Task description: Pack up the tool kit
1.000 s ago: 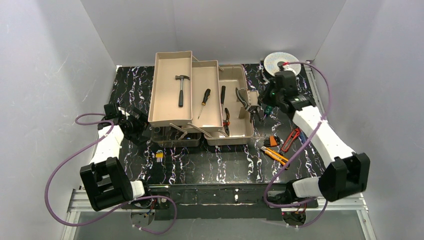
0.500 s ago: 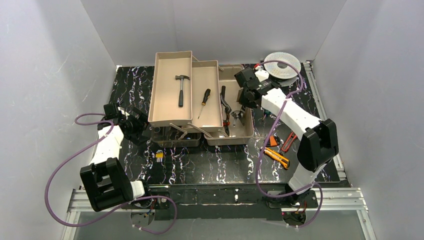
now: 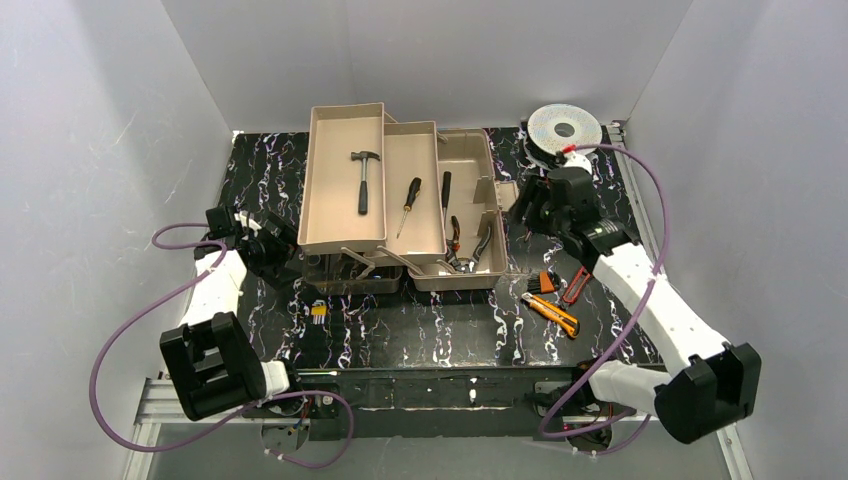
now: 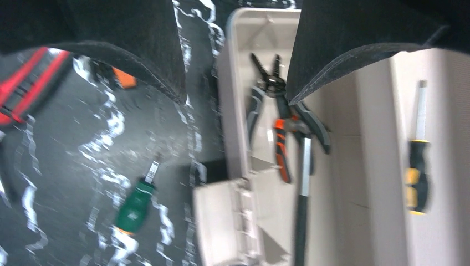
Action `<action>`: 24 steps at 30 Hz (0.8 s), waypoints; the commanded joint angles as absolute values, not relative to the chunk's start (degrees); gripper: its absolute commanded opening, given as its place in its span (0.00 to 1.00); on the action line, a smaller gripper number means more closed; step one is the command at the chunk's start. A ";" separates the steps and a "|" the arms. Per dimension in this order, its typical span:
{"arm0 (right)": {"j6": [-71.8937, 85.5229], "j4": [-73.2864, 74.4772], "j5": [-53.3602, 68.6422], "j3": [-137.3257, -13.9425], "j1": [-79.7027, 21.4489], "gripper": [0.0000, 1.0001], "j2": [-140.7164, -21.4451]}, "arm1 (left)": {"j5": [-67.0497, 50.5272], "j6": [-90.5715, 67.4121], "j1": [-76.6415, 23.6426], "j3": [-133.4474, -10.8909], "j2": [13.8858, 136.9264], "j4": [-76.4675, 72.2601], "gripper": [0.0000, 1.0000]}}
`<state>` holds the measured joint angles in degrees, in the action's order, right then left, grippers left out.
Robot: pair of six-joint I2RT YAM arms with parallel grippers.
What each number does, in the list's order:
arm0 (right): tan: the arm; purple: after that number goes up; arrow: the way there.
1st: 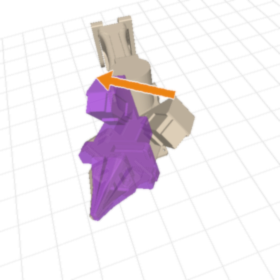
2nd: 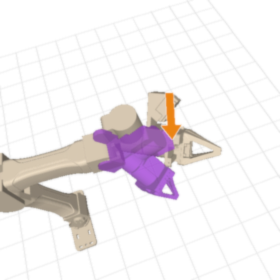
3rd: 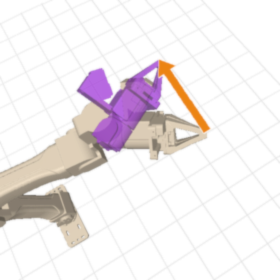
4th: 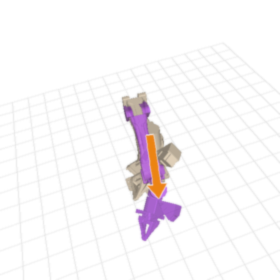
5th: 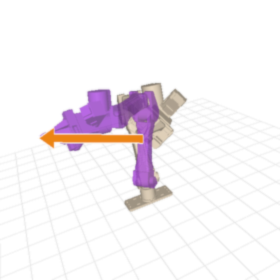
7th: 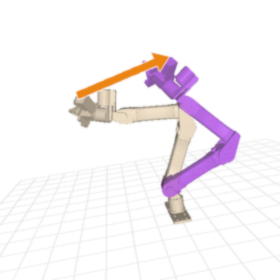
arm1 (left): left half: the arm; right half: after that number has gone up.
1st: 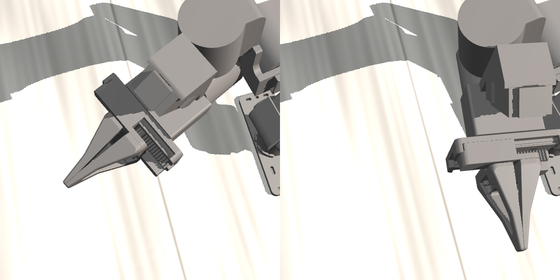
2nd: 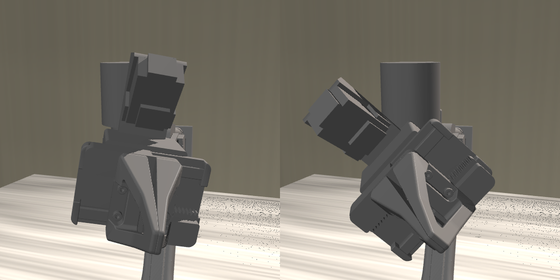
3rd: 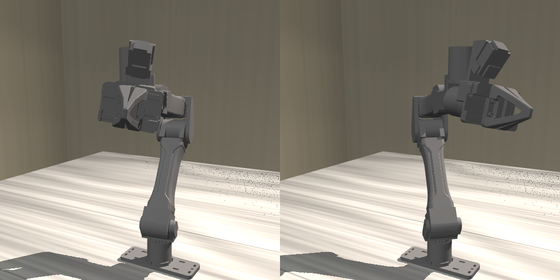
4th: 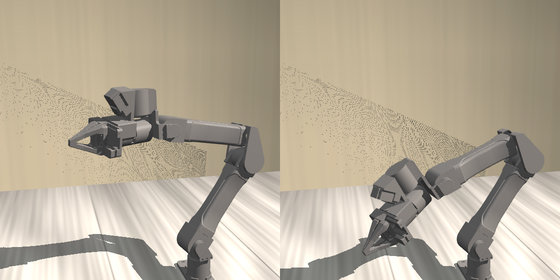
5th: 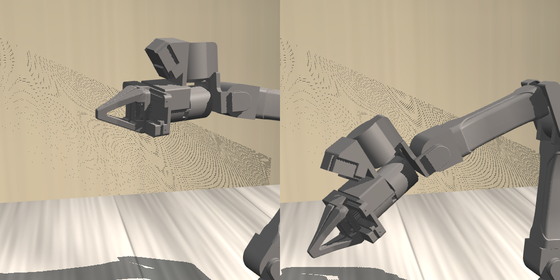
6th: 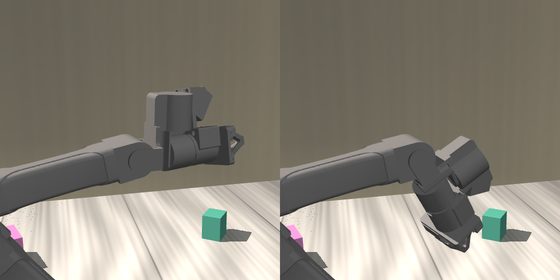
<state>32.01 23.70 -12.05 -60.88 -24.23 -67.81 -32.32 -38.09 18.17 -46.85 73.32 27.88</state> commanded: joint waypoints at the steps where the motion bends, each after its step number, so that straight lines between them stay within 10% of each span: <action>1: 30.71 30.84 -15.18 -55.43 -21.23 0.73 -63.61 | -35.54 -35.66 18.06 -47.96 71.61 28.55 0.95; 24: 30.71 30.50 0.76 -37.38 -15.10 0.78 -57.82 | -15.45 -32.62 11.80 -49.35 61.95 46.01 0.98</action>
